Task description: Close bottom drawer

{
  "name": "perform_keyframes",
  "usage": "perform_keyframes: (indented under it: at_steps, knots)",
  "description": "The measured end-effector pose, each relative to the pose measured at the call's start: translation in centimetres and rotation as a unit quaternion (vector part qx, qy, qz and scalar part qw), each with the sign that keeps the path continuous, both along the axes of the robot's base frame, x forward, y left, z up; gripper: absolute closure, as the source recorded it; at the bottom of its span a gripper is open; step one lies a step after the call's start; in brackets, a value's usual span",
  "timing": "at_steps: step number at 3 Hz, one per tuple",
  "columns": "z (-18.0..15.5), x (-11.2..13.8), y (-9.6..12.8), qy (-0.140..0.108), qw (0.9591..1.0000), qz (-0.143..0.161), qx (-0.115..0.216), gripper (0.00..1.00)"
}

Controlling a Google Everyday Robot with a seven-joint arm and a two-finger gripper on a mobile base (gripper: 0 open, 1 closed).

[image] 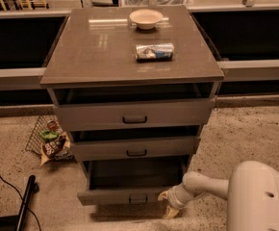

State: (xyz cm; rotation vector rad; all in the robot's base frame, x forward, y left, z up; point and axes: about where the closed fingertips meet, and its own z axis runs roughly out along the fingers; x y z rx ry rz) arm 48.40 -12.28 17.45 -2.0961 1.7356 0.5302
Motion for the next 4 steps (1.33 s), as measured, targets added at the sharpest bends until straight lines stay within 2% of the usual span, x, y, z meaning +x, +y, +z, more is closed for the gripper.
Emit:
perform_keyframes:
  at_steps: [1,2,4]
  knots:
    - [-0.3,3.8,-0.2,-0.027,0.9996,-0.005,-0.009,0.66]
    - [-0.6,7.1,-0.3,-0.048,0.9985,-0.025,-0.001,0.62]
    - [-0.5,7.6,-0.4,-0.052,0.9982,-0.028,-0.001,0.16]
